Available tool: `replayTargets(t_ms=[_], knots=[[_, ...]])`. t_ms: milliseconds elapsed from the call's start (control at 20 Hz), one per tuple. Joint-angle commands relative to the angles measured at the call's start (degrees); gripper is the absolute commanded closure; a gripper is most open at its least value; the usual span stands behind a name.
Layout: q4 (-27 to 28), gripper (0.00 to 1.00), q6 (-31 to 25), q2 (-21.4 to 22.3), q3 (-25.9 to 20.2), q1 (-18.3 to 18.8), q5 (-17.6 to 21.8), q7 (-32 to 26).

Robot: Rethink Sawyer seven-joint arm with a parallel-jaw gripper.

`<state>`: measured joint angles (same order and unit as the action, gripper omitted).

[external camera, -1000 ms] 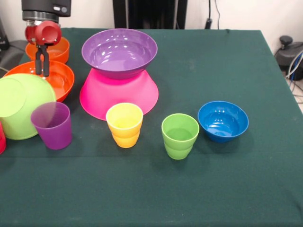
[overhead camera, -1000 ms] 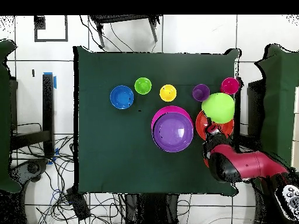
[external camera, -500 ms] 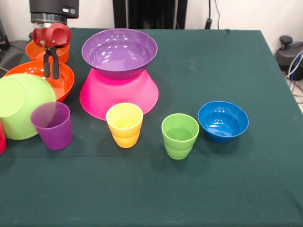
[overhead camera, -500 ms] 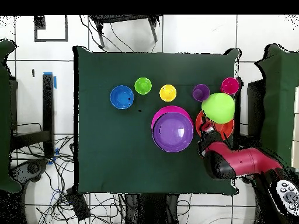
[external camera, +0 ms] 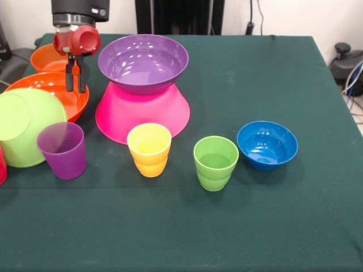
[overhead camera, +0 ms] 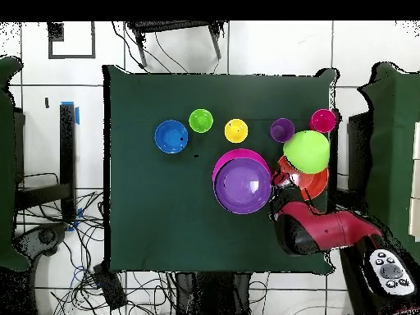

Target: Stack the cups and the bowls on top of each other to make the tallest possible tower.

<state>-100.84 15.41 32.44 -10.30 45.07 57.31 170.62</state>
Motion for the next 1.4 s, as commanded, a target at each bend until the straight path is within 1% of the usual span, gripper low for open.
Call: replayTargets(t_ms=[50,200,250,300,400,450,600,850,1050,1100,1200,1400], knots=[[2.4,0.0,8.1,-0.4,6.1,-4.0,-4.6,-4.4],[1.7,0.0,10.9,0.2,7.4,-4.3,-6.2,-4.0],[1.5,0.0,11.2,0.5,7.3,-4.2,-6.1,-3.6],[1.6,0.0,12.8,0.2,7.6,-4.2,-6.8,-3.6],[1.9,0.0,14.2,-0.1,7.9,-4.2,-7.3,-3.3],[2.1,0.0,14.5,0.0,8.1,-4.2,-7.3,-3.3],[2.7,0.0,14.1,0.5,7.3,-3.4,-5.6,-1.7],[3.9,0.0,15.4,-3.0,6.1,-2.2,-4.3,-0.5],[4.3,0.0,18.0,-7.4,5.8,-1.5,-5.1,-0.2],[4.3,0.0,19.3,-8.7,6.3,-1.6,-6.1,-0.7],[4.3,0.0,20.9,-10.1,6.8,-1.4,-6.8,-1.1],[4.8,0.0,23.9,-12.8,7.1,-0.8,-7.0,-1.2]])
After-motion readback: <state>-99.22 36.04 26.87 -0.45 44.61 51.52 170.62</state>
